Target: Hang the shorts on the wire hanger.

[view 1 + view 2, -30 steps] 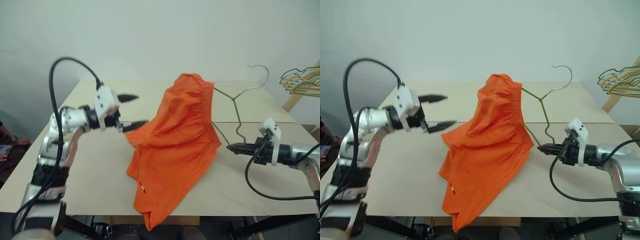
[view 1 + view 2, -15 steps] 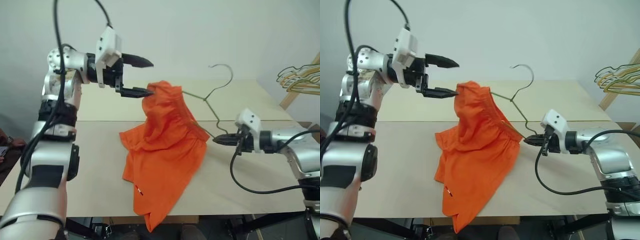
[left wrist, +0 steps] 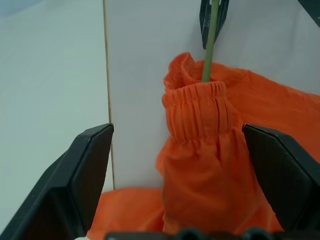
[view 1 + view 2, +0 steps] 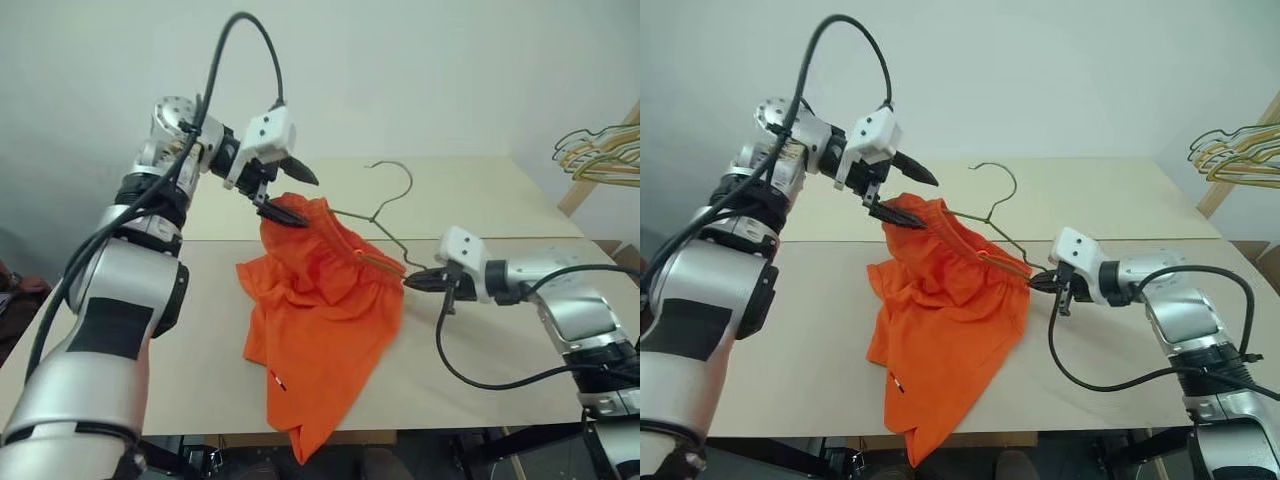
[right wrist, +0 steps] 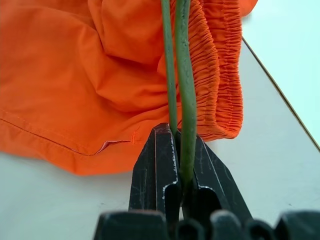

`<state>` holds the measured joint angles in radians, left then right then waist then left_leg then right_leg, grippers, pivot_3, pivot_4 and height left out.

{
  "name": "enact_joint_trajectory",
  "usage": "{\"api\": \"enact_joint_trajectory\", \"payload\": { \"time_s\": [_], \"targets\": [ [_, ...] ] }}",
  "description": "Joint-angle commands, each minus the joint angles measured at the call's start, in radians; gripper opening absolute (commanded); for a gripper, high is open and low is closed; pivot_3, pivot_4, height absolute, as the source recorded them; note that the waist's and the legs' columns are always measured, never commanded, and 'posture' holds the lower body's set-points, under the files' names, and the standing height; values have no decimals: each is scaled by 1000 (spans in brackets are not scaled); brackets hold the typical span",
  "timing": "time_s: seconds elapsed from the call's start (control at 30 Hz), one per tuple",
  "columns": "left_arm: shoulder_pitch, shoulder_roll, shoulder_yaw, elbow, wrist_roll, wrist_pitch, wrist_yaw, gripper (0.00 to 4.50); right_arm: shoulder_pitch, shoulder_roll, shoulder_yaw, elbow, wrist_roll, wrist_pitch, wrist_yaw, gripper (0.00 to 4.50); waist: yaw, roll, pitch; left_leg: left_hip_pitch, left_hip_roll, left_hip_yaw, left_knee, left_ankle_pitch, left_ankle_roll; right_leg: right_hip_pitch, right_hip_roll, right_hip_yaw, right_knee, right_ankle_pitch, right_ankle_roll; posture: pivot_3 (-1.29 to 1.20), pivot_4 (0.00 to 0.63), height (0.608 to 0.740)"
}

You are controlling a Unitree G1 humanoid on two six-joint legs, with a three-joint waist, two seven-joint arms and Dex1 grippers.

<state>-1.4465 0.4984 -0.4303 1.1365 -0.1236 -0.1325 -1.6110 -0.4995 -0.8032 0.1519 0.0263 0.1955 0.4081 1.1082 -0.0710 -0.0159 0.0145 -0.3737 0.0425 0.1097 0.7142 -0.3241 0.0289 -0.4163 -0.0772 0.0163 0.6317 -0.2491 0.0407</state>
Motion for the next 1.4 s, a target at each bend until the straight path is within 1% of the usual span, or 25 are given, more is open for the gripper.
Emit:
{"api": "enact_joint_trajectory", "payload": {
  "time_s": [0.03, 0.1, 0.3, 0.37, 0.47, 0.5, 0.6, 0.7, 0.77, 0.83, 0.87, 0.93, 0.97, 1.03, 1.1, 1.17, 1.23, 1.33, 1.4],
  "targets": [
    [-37, -7, -44, 2, -48, 17, -3, 4300, -26, -3, -15, -20, -12, -36, 0, 0, -1, 0, 0, -1, 0, 0, 0, 0, -1, -2, 0, 0, 0, 0, 0, -101, 0, 740],
    [-35, -8, -83, -7, -77, 35, -3, 3910, -21, -4, -16, -28, -17, -35, -3, 0, -2, 0, 0, -4, 0, 0, 1, 2, -3, -5, 0, 0, 1, 0, 0, -105, 0, 740],
    [-30, -21, -137, 3, -121, 59, -3, 2000, -1, 0, -9, -38, -41, -55, -17, 0, -5, 0, 0, -6, 0, 0, 2, 2, -4, -5, 0, 1, 1, 0, 1, -111, 0, 740],
    [-27, -23, -151, 8, -118, 55, -3, 1325, 2, 7, -12, -34, -52, -71, -29, 0, -5, 0, 0, -6, 0, 0, 2, 2, -4, -5, 0, 1, 1, 0, 1, -114, 0, 740],
    [-21, -27, -144, 28, -96, 19, -3, 408, 7, 6, -12, -31, -67, -98, -32, 0, -6, 0, 0, -6, 0, 0, 2, 2, -4, -5, 0, 1, 1, 0, 1, -116, 0, 740],
    [-20, -29, -139, 35, -94, 22, -3, 36, 13, 4, -12, -25, -79, -128, -35, 0, -6, 0, 0, -6, 0, 0, 2, 2, -4, -5, 0, 0, 1, 0, 1, -117, 0, 740],
    [-19, -30, -128, 48, -82, 14, -3, 36, 24, 17, -26, -8, -93, -198, -57, 0, -7, 0, 0, -6, 0, 0, 2, 2, -4, -5, 0, 0, 0, 1, 1, -118, 0, 740],
    [-17, -29, -117, 51, -71, -9, -3, 36, 21, 32, -42, -6, -83, -215, -71, 0, -13, 0, 0, -6, 0, 0, 3, 2, -4, -5, 0, 0, 0, 1, 1, -118, 0, 740],
    [-15, -18, -127, 39, -78, -22, -3, 0, 24, 23, -49, -12, -71, -208, -55, 557, -17, 0, 0, -6, 0, 0, 3, 3, -4, -5, 0, 1, 0, 1, 1, -116, 0, 740],
    [-17, -7, -127, 30, -86, -27, -3, 0, 33, 13, -67, -7, -62, -203, -55, 967, -25, 0, 0, -6, 0, 0, 3, 3, -4, -5, 0, 0, 0, 1, 1, -113, 0, 740],
    [-21, -6, -116, 32, -83, -25, -3, 0, 33, 9, -83, 8, -59, -202, -63, 1362, -27, 0, 0, -6, 0, 0, 3, 3, -4, -5, 0, 1, 1, 1, 1, -109, 0, 740],
    [-26, -2, -95, 35, -83, -28, -3, 0, 31, 2, -118, 52, -57, -211, -84, 1924, -28, 0, 0, -6, 0, -1, 3, 3, -4, -5, 0, 1, 1, 1, 1, -108, 0, 740],
    [-27, 0, -85, 36, -84, -30, -3, 0, 30, -2, -139, 75, -53, -211, -96, 2275, -27, 0, 0, -6, 0, 0, 3, 3, -4, -5, 0, 1, 1, 1, 1, -104, 0, 740],
    [-26, 8, -56, 36, -88, -34, -3, 0, 14, -3, -203, 124, -5, -134, -110, 2854, -27, 0, 0, -6, 0, 0, 3, 3, -4, -5, 0, 1, 1, 1, 1, -104, 0, 740],
    [-22, 23, -32, 27, -105, -29, -3, 0, 32, -12, -269, 142, 59, -69, -100, 2854, -27, 0, 0, -6, 0, 0, 3, 3, -4, -4, 0, 1, 0, 1, 1, -109, 0, 740],
    [-20, 34, -18, 19, -113, -22, -3, 0, 61, -21, -308, 151, 108, -12, -87, 2854, -28, 0, 0, -6, 0, -1, 3, 3, -5, -5, 0, 1, 1, 1, 1, -108, 0, 740],
    [-20, 44, -10, 20, -106, -30, -3, 0, 94, -9, -347, 146, 159, 47, -98, 2854, -28, 0, 0, -6, 0, -1, 3, 3, -5, -4, 0, 1, 1, 1, 1, -103, 0, 740],
    [-23, 47, 8, 22, -109, -23, -3, 0, 161, 16, -367, 124, 214, 112, -87, 2854, -28, 0, 0, -5, 0, -1, 3, 3, -5, -4, 0, 1, 1, 1, 1, -103, 0, 740],
    [-24, 47, 14, 20, -104, -27, -3, 0, 202, 46, -348, 97, 220, 115, -94, 2854, -27, 0, 0, -5, 0, -1, 3, 3, -5, -4, 0, 1, 1, 1, 1, -101, 0, 740]
  ]
}}
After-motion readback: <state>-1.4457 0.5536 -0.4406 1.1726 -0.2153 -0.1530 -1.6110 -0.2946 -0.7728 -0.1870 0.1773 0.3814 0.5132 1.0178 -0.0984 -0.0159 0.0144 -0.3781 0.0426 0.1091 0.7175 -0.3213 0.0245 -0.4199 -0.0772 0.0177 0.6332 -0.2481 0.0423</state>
